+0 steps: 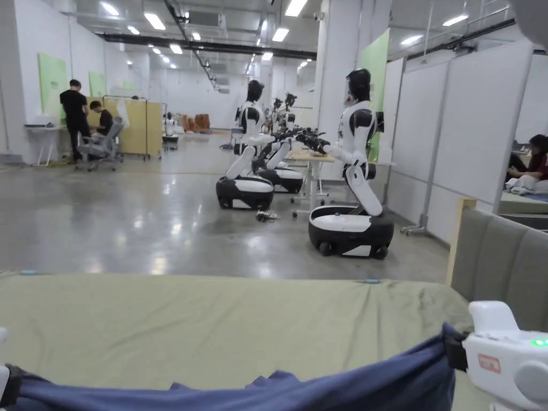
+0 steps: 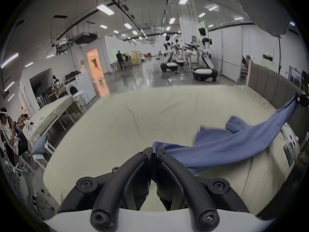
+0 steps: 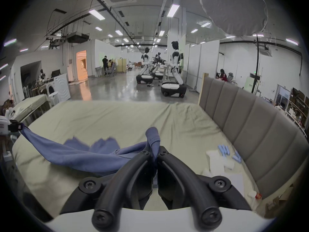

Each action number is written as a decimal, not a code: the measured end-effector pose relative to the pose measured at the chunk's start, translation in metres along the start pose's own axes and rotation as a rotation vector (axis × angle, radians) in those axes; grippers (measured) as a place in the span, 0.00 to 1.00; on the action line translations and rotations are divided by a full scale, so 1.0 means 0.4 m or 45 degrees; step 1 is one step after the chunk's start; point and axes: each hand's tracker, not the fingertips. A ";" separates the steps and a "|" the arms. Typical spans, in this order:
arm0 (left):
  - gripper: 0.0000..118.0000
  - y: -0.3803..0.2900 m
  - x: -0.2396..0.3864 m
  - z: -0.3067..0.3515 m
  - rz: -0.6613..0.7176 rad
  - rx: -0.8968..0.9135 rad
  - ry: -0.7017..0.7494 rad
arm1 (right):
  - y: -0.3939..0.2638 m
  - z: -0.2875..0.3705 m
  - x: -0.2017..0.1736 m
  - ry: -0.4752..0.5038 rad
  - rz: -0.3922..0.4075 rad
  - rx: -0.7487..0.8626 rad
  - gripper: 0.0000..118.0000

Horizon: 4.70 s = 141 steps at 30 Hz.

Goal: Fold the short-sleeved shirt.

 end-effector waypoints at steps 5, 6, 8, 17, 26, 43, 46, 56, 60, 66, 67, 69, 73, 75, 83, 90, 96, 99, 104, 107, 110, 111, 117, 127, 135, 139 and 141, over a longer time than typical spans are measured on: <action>0.05 -0.283 -0.017 0.033 -0.022 -0.203 -0.059 | -0.262 0.066 -0.020 0.043 -0.028 -0.133 0.04; 0.05 -0.328 -0.017 0.028 -0.032 -0.247 -0.063 | -0.310 0.068 -0.026 0.045 -0.038 -0.177 0.04; 0.05 -0.388 -0.018 0.022 -0.014 -0.262 -0.064 | -0.386 0.064 -0.036 0.036 -0.049 -0.237 0.04; 0.64 -0.428 -0.016 0.101 0.076 -0.040 -0.141 | -0.481 0.096 -0.001 -0.027 -0.106 -0.209 0.46; 0.74 -0.446 0.016 0.409 -0.033 0.297 0.009 | -0.341 0.332 -0.169 0.194 0.160 0.168 0.92; 0.12 -0.505 -0.089 0.102 0.058 -0.076 -0.025 | -0.300 0.188 -0.418 0.367 0.048 0.069 0.02; 0.78 -0.501 -0.084 0.013 0.001 -0.108 -0.017 | -0.294 0.160 -0.432 0.369 0.050 0.037 0.02; 0.42 -0.501 -0.085 -0.145 0.054 -0.264 -0.113 | -0.255 0.096 -0.461 0.357 0.065 -0.022 0.02; 0.14 -0.499 -0.066 -0.130 0.077 -0.232 -0.214 | -0.236 0.081 -0.466 0.375 0.032 -0.029 0.02; 0.06 -0.467 -0.066 -0.059 0.105 -0.146 -0.246 | -0.215 0.032 -0.469 0.334 0.109 -0.075 0.02; 0.06 -0.458 -0.074 -0.048 0.108 -0.143 -0.253 | -0.209 0.018 -0.465 0.328 0.126 -0.086 0.02; 0.06 -0.444 -0.070 -0.031 0.124 -0.112 -0.257 | -0.197 -0.022 -0.458 0.301 0.165 -0.118 0.02; 0.06 -0.419 -0.063 -0.019 0.122 -0.084 -0.257 | -0.175 -0.153 -0.419 0.242 0.173 -0.161 0.03; 0.06 -0.397 -0.051 -0.002 0.138 -0.053 -0.267 | -0.162 -0.243 -0.395 0.206 0.194 -0.195 0.03; 0.06 -0.354 -0.035 -0.029 0.133 -0.073 -0.248 | -0.156 -0.572 -0.336 0.246 0.154 -0.358 0.71; 0.06 -0.340 -0.027 -0.051 0.125 -0.106 -0.234 | -0.227 -0.683 -0.341 0.196 0.242 -0.576 0.92; 0.06 -0.351 -0.028 -0.071 0.107 -0.131 -0.213 | -0.239 -0.611 -0.381 0.257 0.188 -0.606 0.41; 0.06 -0.368 -0.042 -0.091 0.096 -0.137 -0.206 | -0.218 -0.563 -0.380 0.261 0.126 -0.512 0.06; 0.06 -0.372 -0.049 -0.100 0.074 -0.111 -0.177 | -0.144 -0.448 -0.357 0.198 0.015 -0.281 0.06; 0.06 -0.353 -0.048 -0.098 0.083 -0.081 -0.168 | -0.118 -0.367 -0.355 0.213 0.026 -0.230 0.06; 0.06 -0.309 -0.048 -0.101 0.099 -0.057 -0.179 | -0.085 -0.305 -0.342 0.214 0.049 -0.202 0.06; 0.06 -0.303 -0.053 -0.113 0.101 -0.050 -0.182 | -0.074 -0.290 -0.338 0.209 0.059 -0.195 0.06; 0.06 -0.173 -0.047 -0.131 0.141 0.066 -0.187 | 0.024 -0.201 -0.291 0.157 0.050 -0.060 0.06; 0.06 0.190 -0.020 -0.032 0.215 0.297 -0.139 | 0.319 -0.023 -0.180 0.121 -0.026 0.223 0.06; 0.05 0.471 0.018 0.043 0.117 0.435 -0.115 | 0.558 0.055 -0.126 0.093 -0.059 0.406 0.06; 0.05 0.576 0.016 0.067 0.161 0.517 -0.092 | 0.655 0.052 -0.117 0.070 -0.067 0.448 0.06; 0.05 0.621 0.008 0.077 0.201 0.550 -0.093 | 0.692 0.045 -0.116 0.058 -0.072 0.462 0.05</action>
